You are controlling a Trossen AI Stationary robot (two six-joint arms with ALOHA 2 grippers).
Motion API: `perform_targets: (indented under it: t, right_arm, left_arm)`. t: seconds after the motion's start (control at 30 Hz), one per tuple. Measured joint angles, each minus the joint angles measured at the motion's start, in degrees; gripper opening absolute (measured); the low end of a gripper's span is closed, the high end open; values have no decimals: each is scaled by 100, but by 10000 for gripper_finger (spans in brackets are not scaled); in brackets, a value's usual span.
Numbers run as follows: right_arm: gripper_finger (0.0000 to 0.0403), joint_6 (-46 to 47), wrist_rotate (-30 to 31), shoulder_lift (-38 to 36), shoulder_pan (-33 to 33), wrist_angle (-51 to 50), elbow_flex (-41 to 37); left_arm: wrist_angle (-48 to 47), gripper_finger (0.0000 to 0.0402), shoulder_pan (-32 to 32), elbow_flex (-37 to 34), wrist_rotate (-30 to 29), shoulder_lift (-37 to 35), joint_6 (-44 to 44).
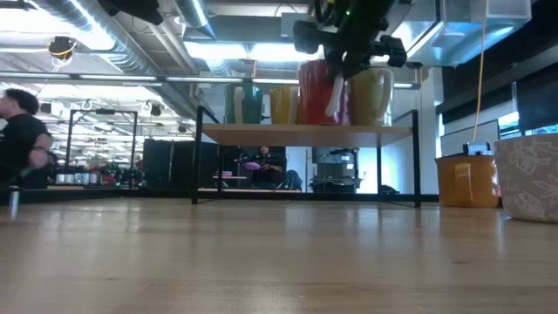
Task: Place coffee mugs
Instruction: Put the red mug on the shelf, then put the gray mug on the shelf
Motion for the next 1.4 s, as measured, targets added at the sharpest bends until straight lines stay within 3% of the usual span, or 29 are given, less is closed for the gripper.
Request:
perform_targets:
  t: [0.63, 1.17, 1.4]
  right_arm:
    - [42, -16, 101, -2, -101, 319, -180]
    - [150, -16, -204, 0, -92, 318, -186]
    - [167, -14, -602, -12, -92, -17, -184]
  left_arm:
    - [2, 144, 0, 0, -49, 0, 4]
    - [0, 144, 0, 0, -49, 0, 48]
    - [0, 144, 0, 0, -49, 0, 50]
